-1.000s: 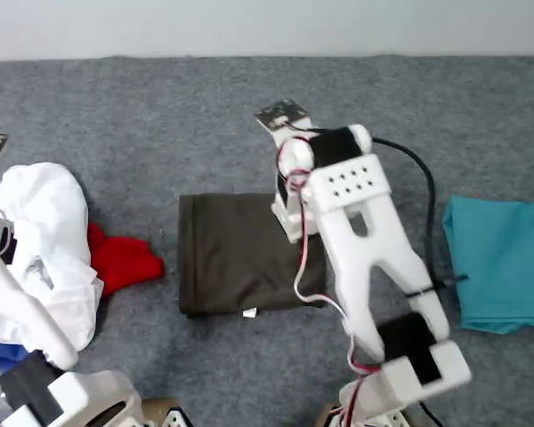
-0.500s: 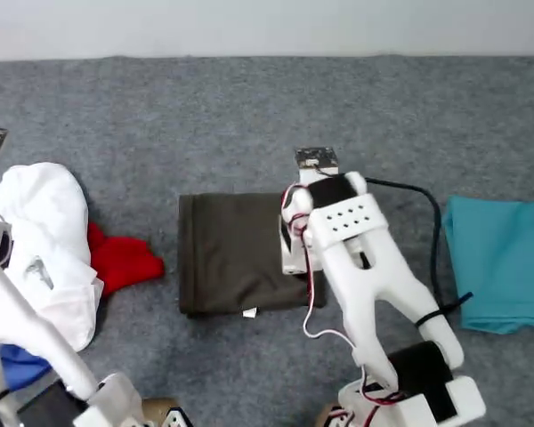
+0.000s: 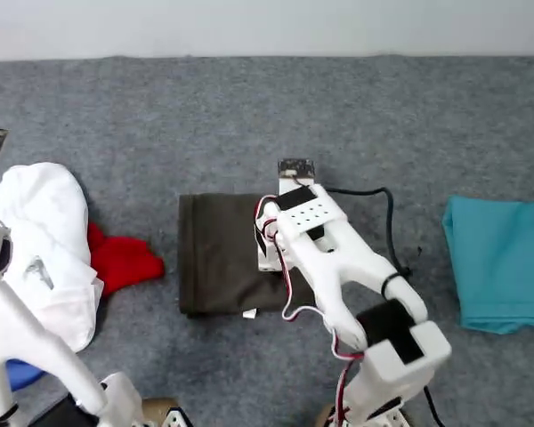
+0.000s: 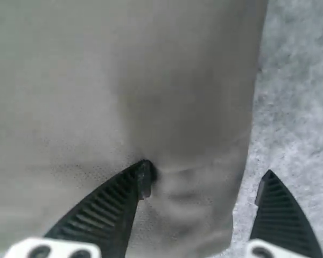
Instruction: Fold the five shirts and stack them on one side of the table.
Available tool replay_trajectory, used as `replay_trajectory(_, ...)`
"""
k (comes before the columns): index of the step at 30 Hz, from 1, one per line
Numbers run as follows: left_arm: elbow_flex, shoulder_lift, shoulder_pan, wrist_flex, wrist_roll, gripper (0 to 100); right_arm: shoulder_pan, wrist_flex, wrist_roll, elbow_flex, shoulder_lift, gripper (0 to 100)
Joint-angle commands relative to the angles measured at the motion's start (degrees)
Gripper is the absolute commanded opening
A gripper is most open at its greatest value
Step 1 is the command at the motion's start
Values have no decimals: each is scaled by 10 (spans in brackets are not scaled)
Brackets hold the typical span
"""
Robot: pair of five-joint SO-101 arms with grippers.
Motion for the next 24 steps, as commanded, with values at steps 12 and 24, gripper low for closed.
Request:
replay_trajectory(12,-5,-21,0,12,-1,17,25,15,26,-26,91,1)
replay_trajectory(24,-6,-21,0,12,-1,17,175,183,331,-195,94,9)
